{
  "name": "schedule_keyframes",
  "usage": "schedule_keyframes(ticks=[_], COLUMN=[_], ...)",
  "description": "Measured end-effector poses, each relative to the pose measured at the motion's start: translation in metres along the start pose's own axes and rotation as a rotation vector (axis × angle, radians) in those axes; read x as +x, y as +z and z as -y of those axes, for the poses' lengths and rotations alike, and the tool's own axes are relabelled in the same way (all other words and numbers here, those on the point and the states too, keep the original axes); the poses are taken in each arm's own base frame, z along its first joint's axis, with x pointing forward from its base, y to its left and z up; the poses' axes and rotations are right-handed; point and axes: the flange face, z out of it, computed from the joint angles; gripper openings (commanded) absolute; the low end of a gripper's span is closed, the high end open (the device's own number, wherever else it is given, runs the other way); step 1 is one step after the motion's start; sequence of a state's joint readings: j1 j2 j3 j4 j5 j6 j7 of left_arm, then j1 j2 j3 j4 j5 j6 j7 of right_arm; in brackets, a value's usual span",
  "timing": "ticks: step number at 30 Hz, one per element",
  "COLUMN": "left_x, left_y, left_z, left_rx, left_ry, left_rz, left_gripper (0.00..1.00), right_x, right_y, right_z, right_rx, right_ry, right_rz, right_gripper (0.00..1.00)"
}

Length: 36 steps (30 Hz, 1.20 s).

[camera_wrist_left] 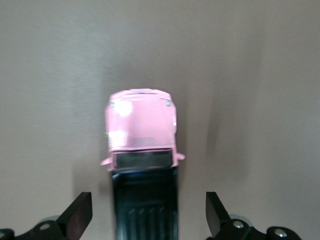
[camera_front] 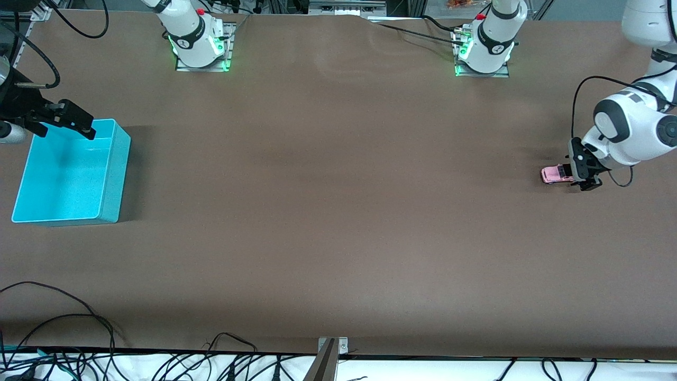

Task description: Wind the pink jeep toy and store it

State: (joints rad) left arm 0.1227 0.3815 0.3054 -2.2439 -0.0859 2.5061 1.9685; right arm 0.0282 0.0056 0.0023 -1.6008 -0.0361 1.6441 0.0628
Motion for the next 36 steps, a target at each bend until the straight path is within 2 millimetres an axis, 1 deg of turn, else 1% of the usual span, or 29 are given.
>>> schedule_keyframes(ticks=[4, 11, 16, 26, 29, 36], left_x=[-0.001, -0.001, -0.003, -0.007, -0.013, -0.033], left_y=[-0.015, -0.034, -0.048, -0.050, -0.049, -0.043], left_z=[0.007, 0.014, 0.021, 0.021, 0.018, 0.008], left_rx=[-0.018, -0.060, -0.055, -0.055, -0.062, -0.090], left_ry=[0.004, 0.011, 0.017, 0.019, 0.009, 0.005], left_rz=[-0.015, -0.041, -0.041, -0.037, -0.036, -0.009], left_gripper=[1.00, 1.00, 1.00, 1.00, 1.00, 1.00], right_x=[0.000, 0.000, 0.000, 0.000, 0.000, 0.000], right_y=[0.000, 0.000, 0.000, 0.000, 0.000, 0.000], right_z=[0.000, 0.000, 0.000, 0.000, 0.000, 0.000], right_rx=[0.000, 0.000, 0.000, 0.000, 0.000, 0.000], right_ry=[0.000, 0.000, 0.000, 0.000, 0.000, 0.000], right_rz=[0.000, 0.000, 0.000, 0.000, 0.000, 0.000], right_gripper=[1.00, 1.00, 1.00, 1.00, 1.00, 1.00])
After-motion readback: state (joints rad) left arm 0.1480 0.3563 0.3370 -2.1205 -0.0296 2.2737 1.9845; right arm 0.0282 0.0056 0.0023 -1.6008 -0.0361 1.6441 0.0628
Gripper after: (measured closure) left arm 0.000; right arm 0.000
